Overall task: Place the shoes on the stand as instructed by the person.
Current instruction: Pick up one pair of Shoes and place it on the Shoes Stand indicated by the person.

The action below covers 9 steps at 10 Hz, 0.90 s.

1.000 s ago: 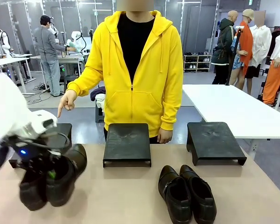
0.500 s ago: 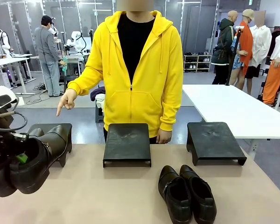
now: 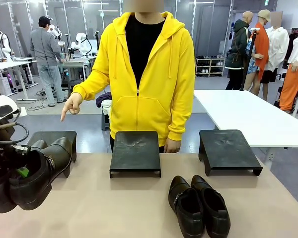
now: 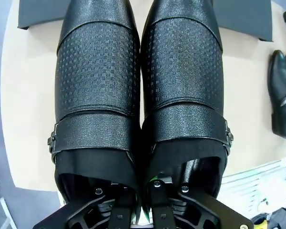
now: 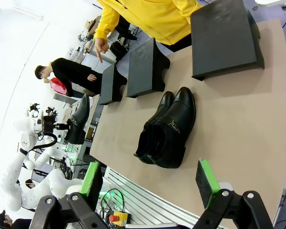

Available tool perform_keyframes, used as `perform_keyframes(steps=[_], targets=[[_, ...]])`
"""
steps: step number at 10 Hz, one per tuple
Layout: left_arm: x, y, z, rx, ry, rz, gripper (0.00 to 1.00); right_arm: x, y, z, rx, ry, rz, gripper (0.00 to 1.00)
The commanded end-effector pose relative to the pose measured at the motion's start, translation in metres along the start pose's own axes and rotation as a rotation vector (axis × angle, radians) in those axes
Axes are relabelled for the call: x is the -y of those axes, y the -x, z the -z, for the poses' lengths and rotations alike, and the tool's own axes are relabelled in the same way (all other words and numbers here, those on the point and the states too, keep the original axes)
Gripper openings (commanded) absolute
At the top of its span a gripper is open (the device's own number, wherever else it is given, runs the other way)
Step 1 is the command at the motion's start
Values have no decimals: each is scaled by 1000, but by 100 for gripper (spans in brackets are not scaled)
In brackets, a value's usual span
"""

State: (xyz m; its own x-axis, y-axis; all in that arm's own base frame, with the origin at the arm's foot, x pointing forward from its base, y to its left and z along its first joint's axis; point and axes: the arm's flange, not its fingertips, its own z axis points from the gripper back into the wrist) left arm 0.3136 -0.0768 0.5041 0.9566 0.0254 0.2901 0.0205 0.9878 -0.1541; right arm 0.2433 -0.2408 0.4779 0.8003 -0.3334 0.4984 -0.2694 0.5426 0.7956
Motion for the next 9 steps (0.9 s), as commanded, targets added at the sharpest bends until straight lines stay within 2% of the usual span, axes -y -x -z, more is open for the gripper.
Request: perform_keyframes(steps=[1, 7, 9], targets=[[0, 0, -1, 2, 0, 0, 8, -1, 0, -1, 6, -13, -8, 100], [-59, -112, 26, 252, -130, 93, 8, -1, 0, -1, 6, -13, -8, 100], [-75, -145, 35, 294, -150, 99, 8, -1, 0, -1, 6, -13, -8, 100]])
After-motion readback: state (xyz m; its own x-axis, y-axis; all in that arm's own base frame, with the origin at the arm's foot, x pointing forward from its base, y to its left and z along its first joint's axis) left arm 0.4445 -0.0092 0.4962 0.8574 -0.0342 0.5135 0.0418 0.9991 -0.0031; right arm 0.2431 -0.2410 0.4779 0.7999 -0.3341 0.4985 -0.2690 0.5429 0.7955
